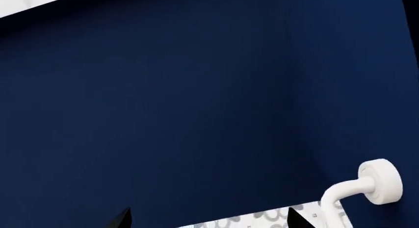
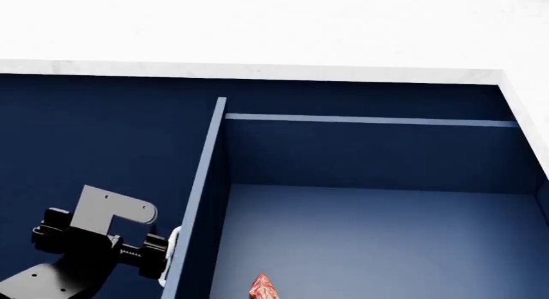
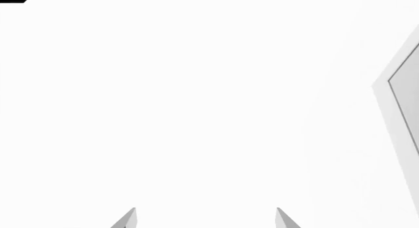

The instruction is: Close the left drawer.

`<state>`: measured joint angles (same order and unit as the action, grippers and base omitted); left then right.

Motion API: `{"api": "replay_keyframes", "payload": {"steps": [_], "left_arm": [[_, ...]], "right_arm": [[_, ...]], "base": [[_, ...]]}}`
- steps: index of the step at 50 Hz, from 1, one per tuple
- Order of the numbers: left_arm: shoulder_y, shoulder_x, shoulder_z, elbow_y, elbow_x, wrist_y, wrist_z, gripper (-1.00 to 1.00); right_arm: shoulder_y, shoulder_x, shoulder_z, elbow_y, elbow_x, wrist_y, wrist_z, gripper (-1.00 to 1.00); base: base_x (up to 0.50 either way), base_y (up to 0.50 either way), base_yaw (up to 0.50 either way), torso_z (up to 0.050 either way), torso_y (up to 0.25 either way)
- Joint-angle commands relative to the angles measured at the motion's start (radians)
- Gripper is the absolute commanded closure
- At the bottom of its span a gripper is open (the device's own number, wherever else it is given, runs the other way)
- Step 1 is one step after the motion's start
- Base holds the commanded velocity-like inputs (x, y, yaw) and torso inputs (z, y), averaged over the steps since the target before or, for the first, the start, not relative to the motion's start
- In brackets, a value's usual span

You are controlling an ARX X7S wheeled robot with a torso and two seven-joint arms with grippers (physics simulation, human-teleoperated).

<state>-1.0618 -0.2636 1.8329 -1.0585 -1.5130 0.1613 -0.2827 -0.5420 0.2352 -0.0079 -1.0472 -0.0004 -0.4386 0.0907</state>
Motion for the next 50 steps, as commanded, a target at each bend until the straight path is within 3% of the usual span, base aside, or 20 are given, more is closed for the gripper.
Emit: {"api": "replay_keyframes", "payload": {"steps": [1, 15, 39, 42, 50], "left_arm": [[0.031, 0.005, -0.015, -0.069, -0.008, 0.013, 0.028, -1.0], [0.098, 0.074, -0.026, -0.246, -0.01, 0.028, 0.106, -1.0], [0.168, 0.126, -0.048, -0.248, 0.071, 0.044, 0.125, -1.0], [0.169, 0.134, -0.043, -0.235, 0.084, 0.055, 0.128, -1.0], [0.149, 0.06, -0.014, -0.016, 0.12, 0.059, 0.023, -1.0]], "right_arm": [[-0.001, 0.002, -0.001, 0.0, 0.001, 0.001, 0.0, -1.0], [-0.002, 0.002, 0.0, 0.0, 0.0, 0.003, -0.002, -1.0], [-0.003, 0.003, 0.0, 0.0, 0.0, 0.003, -0.003, -1.0], [-0.002, 0.002, 0.0, 0.0, 0.0, 0.003, -0.003, -1.0], [-0.001, -0.002, 0.001, 0.0, 0.0, 0.002, -0.006, -1.0]], "base": [[0.0, 0.0, 0.0, 0.0, 0.0], [0.0, 0.0, 0.0, 0.0, 0.0], [0.0, 0.0, 0.0, 0.0, 0.0], [0.0, 0.0, 0.0, 0.0, 0.0], [0.0, 0.0, 0.0, 0.0, 0.0]]}}
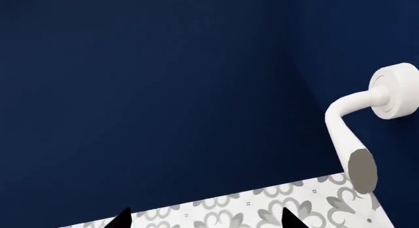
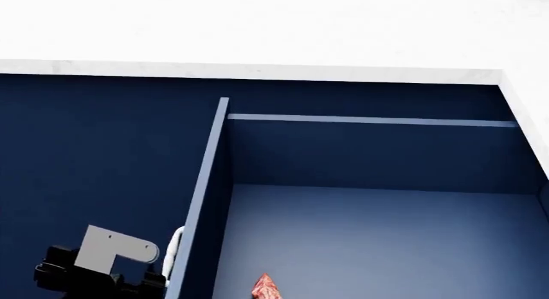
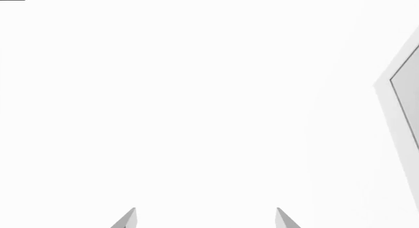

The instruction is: Close the left drawer.

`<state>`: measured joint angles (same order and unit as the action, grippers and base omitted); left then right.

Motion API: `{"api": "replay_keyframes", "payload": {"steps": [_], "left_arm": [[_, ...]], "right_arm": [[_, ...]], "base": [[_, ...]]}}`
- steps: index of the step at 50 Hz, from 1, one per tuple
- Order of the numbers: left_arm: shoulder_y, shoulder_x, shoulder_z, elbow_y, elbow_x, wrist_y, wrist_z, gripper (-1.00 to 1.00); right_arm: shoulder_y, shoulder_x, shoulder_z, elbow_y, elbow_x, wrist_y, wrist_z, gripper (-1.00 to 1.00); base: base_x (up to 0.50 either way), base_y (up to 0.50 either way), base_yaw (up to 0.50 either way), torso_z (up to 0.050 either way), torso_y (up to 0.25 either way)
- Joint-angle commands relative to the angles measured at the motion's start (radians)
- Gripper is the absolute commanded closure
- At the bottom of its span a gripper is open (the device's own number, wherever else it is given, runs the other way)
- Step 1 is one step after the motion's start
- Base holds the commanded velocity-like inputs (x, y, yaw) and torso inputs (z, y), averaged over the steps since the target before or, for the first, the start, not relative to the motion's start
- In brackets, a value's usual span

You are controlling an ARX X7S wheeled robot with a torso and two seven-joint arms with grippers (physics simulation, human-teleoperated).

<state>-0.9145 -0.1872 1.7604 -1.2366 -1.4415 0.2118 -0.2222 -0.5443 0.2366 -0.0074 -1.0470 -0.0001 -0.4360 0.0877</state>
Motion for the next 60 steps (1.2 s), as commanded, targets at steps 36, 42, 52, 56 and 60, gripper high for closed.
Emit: {"api": "replay_keyframes", "payload": {"steps": [36, 42, 52, 56, 60], "left_arm": [[-0.006, -0.021, 0.071, 0.27, 0.086, 0.001, -0.086, -1.0], [-0.01, -0.026, 0.074, 0.3, 0.093, -0.001, -0.098, -1.0], [-0.029, -0.049, 0.091, 0.413, 0.121, -0.006, -0.147, -1.0], [-0.043, -0.059, 0.104, 0.48, 0.139, -0.011, -0.177, -1.0], [-0.051, -0.057, 0.113, 0.52, 0.154, -0.016, -0.197, -1.0]], "right_arm": [[0.001, 0.008, -0.002, 0.0, 0.0, -0.001, 0.006, -1.0], [0.001, 0.01, -0.003, 0.0, 0.0, 0.0, 0.009, -1.0], [0.001, 0.01, -0.003, 0.0, 0.0, -0.001, 0.008, -1.0], [0.002, 0.01, -0.003, 0.0, -0.001, -0.002, 0.007, -1.0], [0.003, 0.009, -0.003, 0.0, 0.0, -0.002, 0.009, -1.0]], "base": [[0.0, 0.0, 0.0, 0.0, 0.0], [0.0, 0.0, 0.0, 0.0, 0.0], [0.0, 0.0, 0.0, 0.0, 0.0], [0.0, 0.0, 0.0, 0.0, 0.0], [0.0, 0.0, 0.0, 0.0, 0.0]]}}
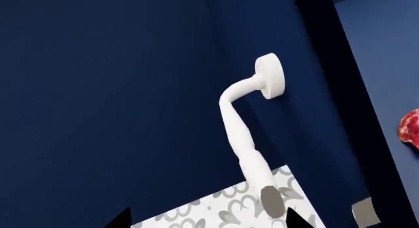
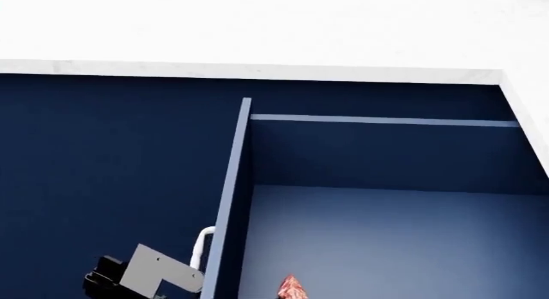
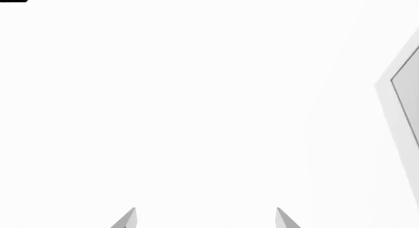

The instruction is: Close the left drawer.

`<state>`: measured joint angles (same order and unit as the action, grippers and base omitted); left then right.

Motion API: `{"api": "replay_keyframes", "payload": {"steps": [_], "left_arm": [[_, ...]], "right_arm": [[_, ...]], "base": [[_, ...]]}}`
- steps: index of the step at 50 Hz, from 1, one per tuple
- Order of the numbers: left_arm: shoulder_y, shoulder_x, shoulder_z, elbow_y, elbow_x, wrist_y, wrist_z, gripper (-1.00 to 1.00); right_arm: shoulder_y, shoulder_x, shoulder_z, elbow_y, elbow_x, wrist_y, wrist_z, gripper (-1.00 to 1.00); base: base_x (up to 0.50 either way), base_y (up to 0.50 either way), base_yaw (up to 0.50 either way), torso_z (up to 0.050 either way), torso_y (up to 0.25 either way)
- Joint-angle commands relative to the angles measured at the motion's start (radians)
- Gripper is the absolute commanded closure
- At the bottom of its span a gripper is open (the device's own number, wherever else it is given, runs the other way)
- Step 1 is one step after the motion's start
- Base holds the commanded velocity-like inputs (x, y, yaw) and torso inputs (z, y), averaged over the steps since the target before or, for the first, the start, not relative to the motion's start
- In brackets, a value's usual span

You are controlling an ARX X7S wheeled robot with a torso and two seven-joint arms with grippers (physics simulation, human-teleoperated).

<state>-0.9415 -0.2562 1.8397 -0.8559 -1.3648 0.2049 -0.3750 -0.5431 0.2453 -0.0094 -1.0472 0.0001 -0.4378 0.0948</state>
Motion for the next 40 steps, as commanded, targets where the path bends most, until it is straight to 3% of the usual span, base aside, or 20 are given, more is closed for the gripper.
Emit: {"api": "replay_keyframes", "payload": {"steps": [1, 22, 40], "left_arm": [[-0.025, 0.015, 0.038, 0.146, 0.082, -0.012, -0.049, -1.0], [-0.058, 0.026, 0.047, 0.214, 0.111, -0.035, -0.08, -1.0], [-0.081, 0.043, 0.055, 0.269, 0.135, -0.06, -0.108, -1.0]], "right_arm": [[0.002, 0.001, -0.001, 0.0, 0.0, -0.001, 0.002, -1.0], [0.003, 0.022, -0.007, 0.0, 0.0, -0.002, 0.022, -1.0], [0.006, -0.028, 0.005, 0.0, -0.001, -0.007, -0.017, -1.0]], "base": [[0.0, 0.0, 0.0, 0.0, 0.0], [0.0, 0.0, 0.0, 0.0, 0.0], [0.0, 0.0, 0.0, 0.0, 0.001]]}}
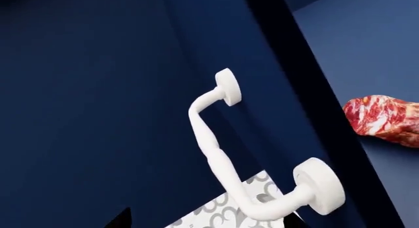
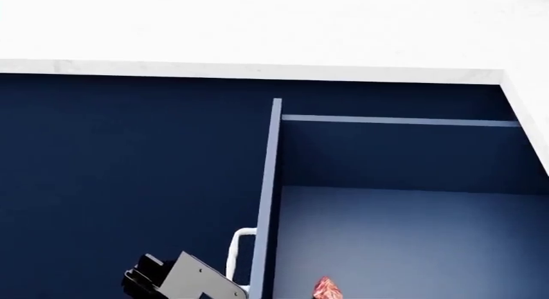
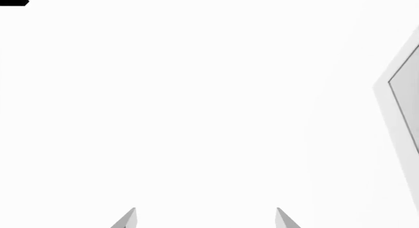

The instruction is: Close the left drawer.

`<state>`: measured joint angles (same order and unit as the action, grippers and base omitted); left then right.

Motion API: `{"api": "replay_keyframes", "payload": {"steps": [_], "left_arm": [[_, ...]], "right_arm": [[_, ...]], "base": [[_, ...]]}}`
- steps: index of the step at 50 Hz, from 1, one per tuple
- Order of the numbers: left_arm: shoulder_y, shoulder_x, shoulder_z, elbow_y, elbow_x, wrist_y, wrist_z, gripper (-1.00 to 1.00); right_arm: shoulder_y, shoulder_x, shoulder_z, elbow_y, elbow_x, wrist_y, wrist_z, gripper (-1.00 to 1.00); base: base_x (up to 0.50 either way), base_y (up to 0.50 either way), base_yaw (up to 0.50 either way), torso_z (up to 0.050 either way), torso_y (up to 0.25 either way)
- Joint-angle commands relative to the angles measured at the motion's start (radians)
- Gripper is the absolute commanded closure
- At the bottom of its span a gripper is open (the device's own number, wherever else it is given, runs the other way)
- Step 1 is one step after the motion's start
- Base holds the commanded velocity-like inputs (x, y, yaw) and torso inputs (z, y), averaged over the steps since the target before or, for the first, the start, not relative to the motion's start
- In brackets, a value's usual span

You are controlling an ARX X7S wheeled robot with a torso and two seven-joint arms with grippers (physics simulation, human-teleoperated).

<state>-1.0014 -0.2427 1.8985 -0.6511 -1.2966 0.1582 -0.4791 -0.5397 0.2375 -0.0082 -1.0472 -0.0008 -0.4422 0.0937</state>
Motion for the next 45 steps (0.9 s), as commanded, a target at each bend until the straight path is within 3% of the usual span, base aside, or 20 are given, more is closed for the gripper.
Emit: {"api": "replay_keyframes", "payload": {"steps": [1, 17, 27, 45], "left_arm": [[-0.023, 0.031, -0.001, 0.07, 0.071, -0.016, -0.008, -1.0], [-0.006, 0.078, 0.016, 0.075, 0.101, -0.03, -0.011, -1.0], [-0.007, 0.108, 0.026, 0.086, 0.12, -0.042, -0.009, -1.0], [-0.014, 0.161, 0.035, 0.08, 0.15, -0.061, 0.016, -1.0]], "right_arm": [[0.003, -0.022, 0.004, 0.0, 0.0, -0.003, -0.018, -1.0], [0.005, -0.058, 0.013, 0.0, -0.002, -0.007, -0.043, -1.0], [0.006, -0.227, 0.055, 0.0, -0.014, -0.008, -0.181, -1.0], [0.0, -0.236, 0.076, 0.0, -0.063, -0.008, -0.122, -1.0]], "base": [[0.0, 0.0, 0.0, 0.0, 0.0], [0.0, 0.0, 0.0, 0.0, 0.001], [0.0, 0.0, 0.0, 0.0, 0.0], [0.0, 0.0, 0.0, 0.0, 0.0]]}}
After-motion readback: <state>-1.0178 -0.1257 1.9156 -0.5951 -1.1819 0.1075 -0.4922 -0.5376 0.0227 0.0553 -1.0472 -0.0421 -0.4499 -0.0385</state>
